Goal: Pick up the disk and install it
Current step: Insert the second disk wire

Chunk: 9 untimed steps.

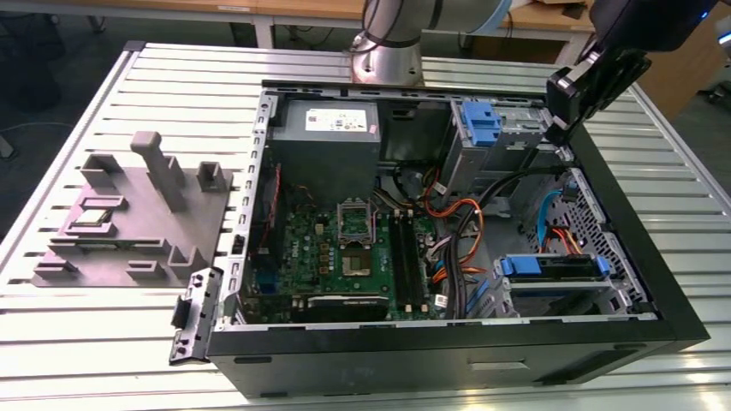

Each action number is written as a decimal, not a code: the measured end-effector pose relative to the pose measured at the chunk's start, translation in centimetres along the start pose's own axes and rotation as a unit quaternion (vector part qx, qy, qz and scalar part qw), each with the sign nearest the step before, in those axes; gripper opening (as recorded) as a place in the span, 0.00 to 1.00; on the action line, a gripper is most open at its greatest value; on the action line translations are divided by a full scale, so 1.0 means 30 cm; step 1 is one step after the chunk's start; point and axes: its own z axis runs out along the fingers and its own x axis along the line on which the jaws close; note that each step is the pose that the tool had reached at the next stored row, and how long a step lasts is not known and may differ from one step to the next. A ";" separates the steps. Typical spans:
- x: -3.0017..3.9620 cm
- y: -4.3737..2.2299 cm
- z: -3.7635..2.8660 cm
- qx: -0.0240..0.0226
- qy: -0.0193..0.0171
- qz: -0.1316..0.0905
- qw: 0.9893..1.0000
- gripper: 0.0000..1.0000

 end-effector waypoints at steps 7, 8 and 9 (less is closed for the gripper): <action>0.000 0.000 0.000 0.000 0.000 0.000 1.000 0.10; 0.000 -0.001 0.000 0.000 0.000 -0.003 1.000 0.10; 0.001 -0.001 0.000 0.000 0.000 -0.007 1.000 0.10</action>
